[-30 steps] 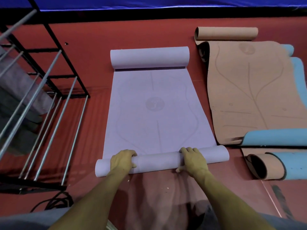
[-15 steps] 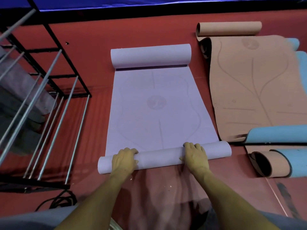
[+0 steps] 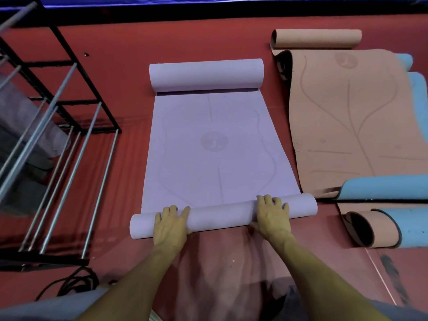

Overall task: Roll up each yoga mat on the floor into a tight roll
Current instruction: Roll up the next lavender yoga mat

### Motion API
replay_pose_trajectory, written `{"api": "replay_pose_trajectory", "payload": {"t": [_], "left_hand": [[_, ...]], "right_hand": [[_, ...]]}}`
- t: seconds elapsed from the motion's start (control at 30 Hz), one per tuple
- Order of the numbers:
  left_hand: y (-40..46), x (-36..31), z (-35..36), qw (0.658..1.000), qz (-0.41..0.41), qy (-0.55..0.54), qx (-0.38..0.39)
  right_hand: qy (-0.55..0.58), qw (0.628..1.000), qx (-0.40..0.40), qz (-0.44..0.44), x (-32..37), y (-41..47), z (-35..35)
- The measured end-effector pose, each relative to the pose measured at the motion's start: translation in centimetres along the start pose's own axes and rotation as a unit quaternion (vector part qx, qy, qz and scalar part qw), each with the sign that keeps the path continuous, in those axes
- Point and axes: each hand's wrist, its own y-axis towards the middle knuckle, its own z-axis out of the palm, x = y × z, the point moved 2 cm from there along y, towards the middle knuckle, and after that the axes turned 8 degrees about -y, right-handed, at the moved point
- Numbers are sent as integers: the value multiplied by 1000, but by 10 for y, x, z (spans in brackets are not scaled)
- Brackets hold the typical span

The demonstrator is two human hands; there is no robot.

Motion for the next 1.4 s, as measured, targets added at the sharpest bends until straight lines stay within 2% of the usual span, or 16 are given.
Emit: {"api": "replay_pose_trajectory", "payload": {"t": [0.17, 0.33, 0.43, 0.57, 0.67, 0.93, 1.0, 1.23, 1.3, 1.4], "left_hand": [[-1, 4, -2, 1000, 15, -10, -22], [0, 1, 7, 996, -31, 33, 73], [4, 2, 8, 994, -52, 58, 74], [13, 10, 13, 994, -22, 94, 50], [21, 9, -1, 994, 0, 98, 55], [18, 12, -42, 970, -5, 55, 236], [11, 14, -43, 964, 2, 48, 260], [14, 13, -42, 959, 20, 82, 269], [21, 10, -46, 960, 24, 110, 256], [28, 6, -53, 968, 40, 130, 209]], "right_hand": [[6, 1000, 8, -20, -4, 9, 0], [13, 999, 47, -10, -2, 12, -1], [9, 999, 40, -4, -3, 11, 4], [-22, 999, -24, -7, -8, 15, 18], [-61, 997, -37, -11, -10, 20, 16], [-65, 995, 67, -47, -6, 5, -9], [-47, 994, 92, -48, -4, -6, -12], [-52, 995, 87, 9, 6, -19, -11], [-75, 994, 72, 15, 7, -14, -13], [-75, 993, 91, -11, 5, -6, -15]]}}
